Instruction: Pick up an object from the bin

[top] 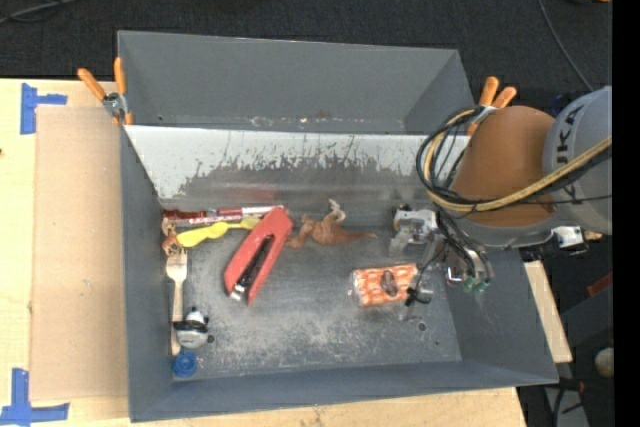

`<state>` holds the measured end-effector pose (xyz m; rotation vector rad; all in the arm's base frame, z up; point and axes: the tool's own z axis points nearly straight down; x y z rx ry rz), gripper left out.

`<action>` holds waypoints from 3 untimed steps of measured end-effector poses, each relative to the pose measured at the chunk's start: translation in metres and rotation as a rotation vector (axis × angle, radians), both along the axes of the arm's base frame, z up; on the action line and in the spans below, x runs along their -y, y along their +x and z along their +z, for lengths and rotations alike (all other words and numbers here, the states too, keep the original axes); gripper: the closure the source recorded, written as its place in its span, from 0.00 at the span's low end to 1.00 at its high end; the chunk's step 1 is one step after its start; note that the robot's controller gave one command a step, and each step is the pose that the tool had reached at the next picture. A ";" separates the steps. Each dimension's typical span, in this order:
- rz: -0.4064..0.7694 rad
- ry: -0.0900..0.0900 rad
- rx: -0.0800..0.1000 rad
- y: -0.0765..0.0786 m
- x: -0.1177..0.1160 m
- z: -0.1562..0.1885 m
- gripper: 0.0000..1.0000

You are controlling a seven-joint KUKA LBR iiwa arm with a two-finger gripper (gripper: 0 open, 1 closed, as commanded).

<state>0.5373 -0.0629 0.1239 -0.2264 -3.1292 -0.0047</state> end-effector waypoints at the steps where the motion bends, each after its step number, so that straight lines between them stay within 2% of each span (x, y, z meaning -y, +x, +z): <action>1: -0.022 -0.001 -0.006 -0.003 0.002 -0.058 0.00; 2: -0.093 -0.001 0.005 -0.013 -0.007 -0.054 1.00; 3: -0.093 -0.001 0.005 -0.013 -0.007 -0.054 1.00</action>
Offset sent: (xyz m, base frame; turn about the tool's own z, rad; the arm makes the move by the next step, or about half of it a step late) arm -0.0135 0.0063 -0.0539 0.0960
